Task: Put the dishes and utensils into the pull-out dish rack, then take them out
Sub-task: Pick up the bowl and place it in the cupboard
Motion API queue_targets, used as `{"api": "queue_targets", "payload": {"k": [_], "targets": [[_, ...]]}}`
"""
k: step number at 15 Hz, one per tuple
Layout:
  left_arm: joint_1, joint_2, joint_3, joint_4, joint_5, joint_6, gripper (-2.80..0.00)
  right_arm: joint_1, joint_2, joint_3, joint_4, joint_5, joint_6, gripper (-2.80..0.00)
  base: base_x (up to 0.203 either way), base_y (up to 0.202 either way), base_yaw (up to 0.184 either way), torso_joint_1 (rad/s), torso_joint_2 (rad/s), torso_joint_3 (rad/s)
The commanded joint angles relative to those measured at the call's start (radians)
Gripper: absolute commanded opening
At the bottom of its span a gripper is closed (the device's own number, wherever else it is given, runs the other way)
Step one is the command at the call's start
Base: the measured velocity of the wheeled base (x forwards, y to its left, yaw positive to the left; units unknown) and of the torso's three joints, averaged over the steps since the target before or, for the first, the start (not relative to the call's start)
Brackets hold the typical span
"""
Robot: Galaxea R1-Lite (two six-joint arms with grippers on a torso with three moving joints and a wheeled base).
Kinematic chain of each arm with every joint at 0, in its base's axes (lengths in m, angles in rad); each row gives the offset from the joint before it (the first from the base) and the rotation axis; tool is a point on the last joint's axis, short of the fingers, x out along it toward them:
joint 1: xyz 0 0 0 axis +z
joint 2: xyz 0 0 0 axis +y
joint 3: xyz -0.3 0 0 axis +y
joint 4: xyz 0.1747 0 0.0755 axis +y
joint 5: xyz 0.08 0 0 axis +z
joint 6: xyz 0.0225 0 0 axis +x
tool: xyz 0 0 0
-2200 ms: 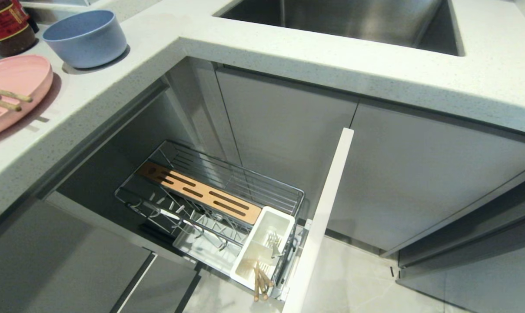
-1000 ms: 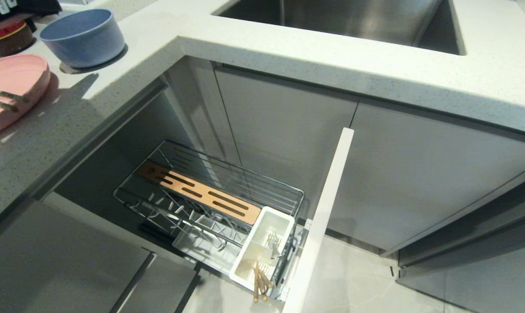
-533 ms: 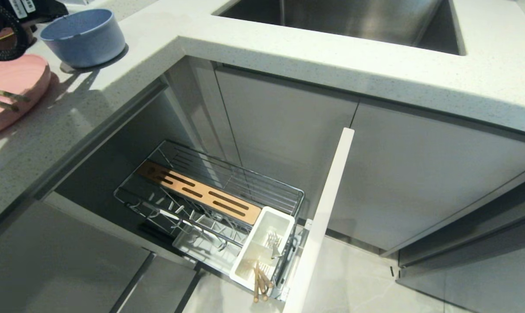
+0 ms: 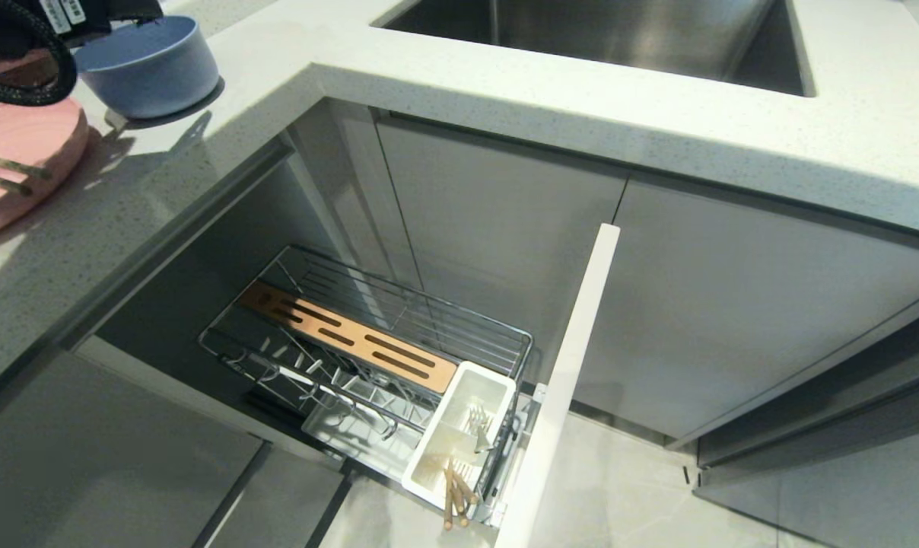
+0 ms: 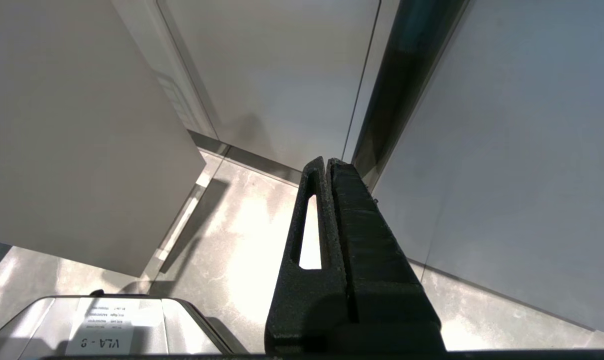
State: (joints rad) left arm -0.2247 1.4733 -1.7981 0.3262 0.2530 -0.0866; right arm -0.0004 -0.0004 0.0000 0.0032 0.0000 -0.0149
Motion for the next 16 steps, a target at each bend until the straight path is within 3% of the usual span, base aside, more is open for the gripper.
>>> {"api": "queue_targets", "payload": {"k": [1,16], "targets": [[0.001,0.024,-0.012,0.002,0.003,-0.001,0.0,0.0,0.0,0.0,0.0,-0.001,-0.001,-2.8,0.0,0.0,0.0,0.0,0.0,0.0],[0.001,0.144,-0.077,0.001,-0.004,-0.011,0.0,0.0,0.0,0.0,0.0,0.0,0.0,-2.8,0.0,0.0,0.0,0.0,0.0,0.0]]}}
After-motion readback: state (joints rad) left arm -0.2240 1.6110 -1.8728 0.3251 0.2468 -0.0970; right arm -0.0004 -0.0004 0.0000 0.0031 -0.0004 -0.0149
